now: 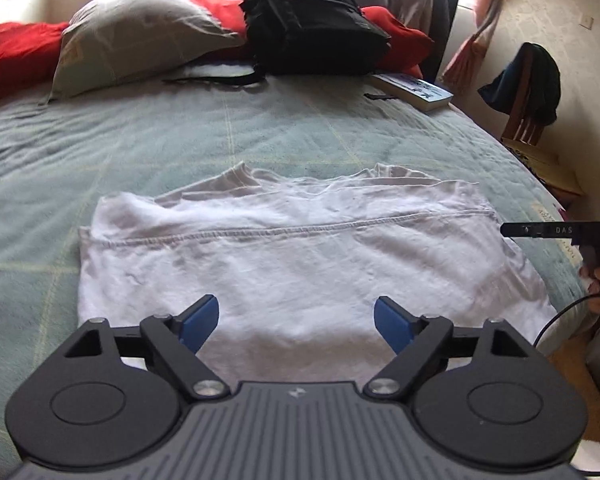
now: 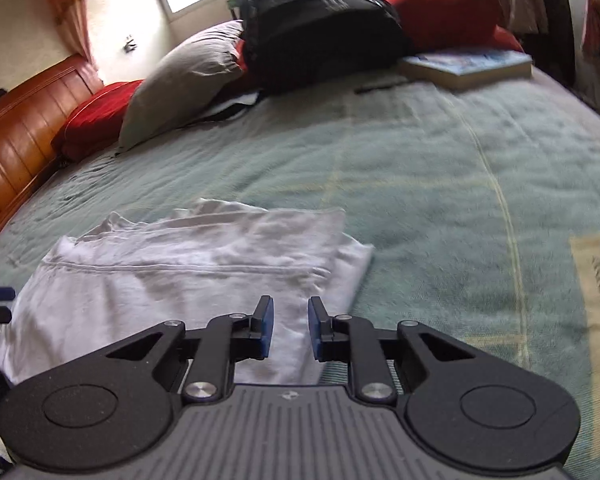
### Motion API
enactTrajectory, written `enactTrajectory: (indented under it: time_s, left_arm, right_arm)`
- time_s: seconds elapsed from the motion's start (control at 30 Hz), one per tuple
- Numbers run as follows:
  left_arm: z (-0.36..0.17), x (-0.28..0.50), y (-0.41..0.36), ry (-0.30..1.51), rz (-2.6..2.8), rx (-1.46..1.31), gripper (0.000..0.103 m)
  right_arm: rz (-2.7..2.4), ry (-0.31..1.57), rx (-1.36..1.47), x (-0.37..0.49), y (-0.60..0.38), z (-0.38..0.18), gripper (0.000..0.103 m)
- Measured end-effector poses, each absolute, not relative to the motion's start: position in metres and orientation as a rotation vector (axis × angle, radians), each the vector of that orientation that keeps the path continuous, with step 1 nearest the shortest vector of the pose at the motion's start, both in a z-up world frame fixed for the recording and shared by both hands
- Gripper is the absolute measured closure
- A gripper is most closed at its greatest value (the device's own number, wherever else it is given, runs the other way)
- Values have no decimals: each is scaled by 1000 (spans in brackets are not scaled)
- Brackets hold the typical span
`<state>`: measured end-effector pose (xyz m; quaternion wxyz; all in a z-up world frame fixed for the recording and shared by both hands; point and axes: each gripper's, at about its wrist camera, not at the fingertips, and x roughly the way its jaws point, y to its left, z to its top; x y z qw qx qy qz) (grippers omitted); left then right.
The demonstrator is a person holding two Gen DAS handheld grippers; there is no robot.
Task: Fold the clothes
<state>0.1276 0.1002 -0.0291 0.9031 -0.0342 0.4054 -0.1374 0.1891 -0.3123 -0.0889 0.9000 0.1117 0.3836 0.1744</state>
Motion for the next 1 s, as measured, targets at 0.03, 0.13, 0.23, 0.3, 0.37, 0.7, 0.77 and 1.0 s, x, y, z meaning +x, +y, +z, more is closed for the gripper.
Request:
enactTrajectory:
  time_s: [0.03,0.13,0.23,0.3,0.37,0.7,0.77,1.0]
  left_arm:
    - [-32,128,98,842,-265,-69,17]
    - [-40,127,92,852,-221,-50,16]
    - [-45,127,88,866,-197,-41,16]
    - [-47,127,84,874,-174,-11,16]
    - [-47,126,79,874,-147,44,16]
    - [-43,115,69,854,-145,102,14]
    - [-42,113,68,851,-149,106,14]
    - [-40,107,66,839,-161,113,14]
  right_arm:
    - [362,799,250,190,-314,-93,79]
    - [367,796,297,188,-317,-100,76]
    - [362,785,311,186,-317,-101,75]
    - [355,779,332,184,-318,-102,75]
    - [351,782,349,181,-320,-103,75]
    - [432,801,459,165,-317,-105,67]
    - [426,797,518,165,-325,-109,69]
    - [360,765,549,157,-331,-106,97]
